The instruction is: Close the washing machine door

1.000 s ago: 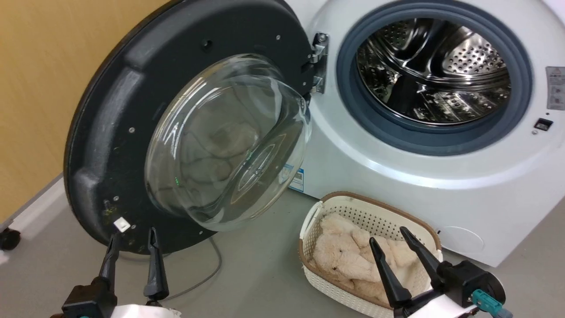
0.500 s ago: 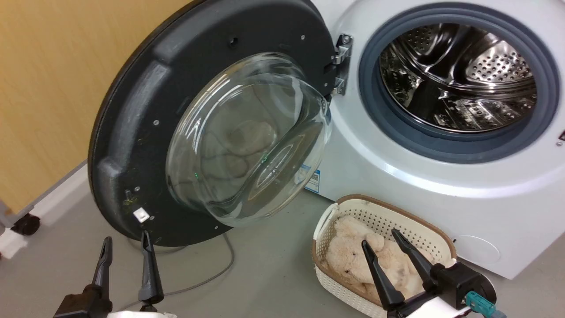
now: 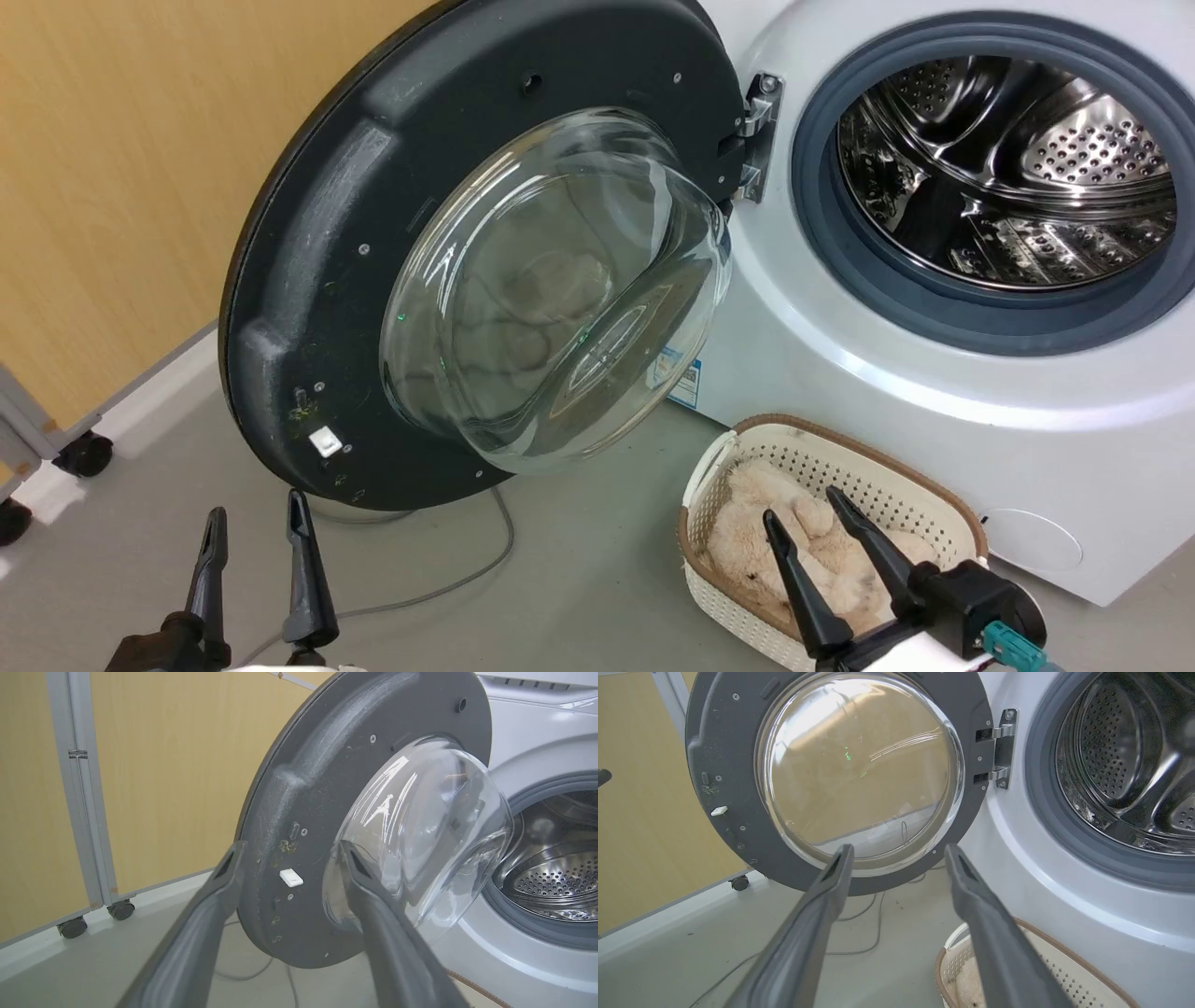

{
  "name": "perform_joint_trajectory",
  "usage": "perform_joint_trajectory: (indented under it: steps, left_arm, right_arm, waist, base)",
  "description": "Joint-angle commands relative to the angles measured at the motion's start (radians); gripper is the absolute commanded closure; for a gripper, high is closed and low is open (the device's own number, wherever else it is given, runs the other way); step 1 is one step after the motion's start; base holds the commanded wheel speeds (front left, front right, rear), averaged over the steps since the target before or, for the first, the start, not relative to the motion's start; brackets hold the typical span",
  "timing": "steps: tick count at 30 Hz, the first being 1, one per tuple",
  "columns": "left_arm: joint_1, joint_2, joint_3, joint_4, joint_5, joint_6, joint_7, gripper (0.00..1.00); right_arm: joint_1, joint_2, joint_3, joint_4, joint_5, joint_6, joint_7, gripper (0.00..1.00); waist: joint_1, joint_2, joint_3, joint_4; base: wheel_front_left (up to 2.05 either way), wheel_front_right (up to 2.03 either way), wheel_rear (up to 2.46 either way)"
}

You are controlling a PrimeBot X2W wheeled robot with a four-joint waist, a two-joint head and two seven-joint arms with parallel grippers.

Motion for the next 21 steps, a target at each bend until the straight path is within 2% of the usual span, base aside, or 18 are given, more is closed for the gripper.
perform_joint_trajectory:
  steps: [1,5,6,7,13,16,18,21]
  left_arm:
    - [0.014,-0.001,0.002,-0.002,0.002,0.004,-0.005,0.00]
    - [0.013,-0.001,0.001,-0.001,0.003,0.002,-0.005,0.00]
    - [0.007,-0.001,0.010,-0.015,0.000,0.000,-0.005,0.87]
    - [0.003,-0.001,0.016,-0.025,-0.001,-0.003,-0.005,1.00]
    - [-0.038,-0.001,0.082,-0.094,0.045,-0.036,-0.005,1.00]
    - [-0.094,0.001,0.164,-0.111,-0.010,-0.072,-0.005,1.00]
    - [-0.146,0.036,0.216,-0.104,-0.004,-0.122,-0.005,1.00]
    - [-0.239,0.091,0.267,-0.068,-0.029,-0.165,-0.005,1.00]
  right_arm:
    - [-0.012,-0.005,-0.001,0.001,0.004,0.001,-0.005,0.00]
    - [-0.006,-0.005,-0.006,-0.001,0.002,0.001,-0.005,0.00]
    - [-0.004,-0.004,-0.006,-0.001,0.001,0.001,-0.005,0.00]
    - [-0.003,-0.004,-0.007,-0.001,0.001,0.001,-0.005,0.00]
    - [0.001,-0.005,-0.007,-0.004,-0.003,0.001,-0.005,0.00]
    - [0.004,-0.008,-0.016,-0.010,-0.009,0.001,-0.005,0.00]
    - [0.008,-0.012,-0.023,-0.017,-0.016,0.001,-0.005,0.00]
    - [0.015,-0.017,-0.035,-0.028,-0.030,0.001,-0.005,0.00]
  waist:
    - [0.0000,0.0000,0.001,0.000]
    - [0.0000,0.0000,0.003,0.002]
    - [0.0000,0.0000,0.004,0.003]
    - [0.0000,0.0000,0.005,0.004]
    - [0.0000,0.0000,0.009,0.005]
    - [0.0000,0.0000,0.017,0.001]
    - [0.0000,0.0000,0.024,-0.002]
    - [0.0000,0.0000,0.041,-0.003]
  base:
    - [0.00,0.00,0.00]
    - [0.00,0.00,0.00]
    - [0.00,0.00,0.00]
    - [0.00,0.00,0.00]
    - [0.00,0.00,0.00]
    - [0.00,0.00,0.00]
    - [0.00,0.00,0.00]
    - [0.00,0.00,0.00]
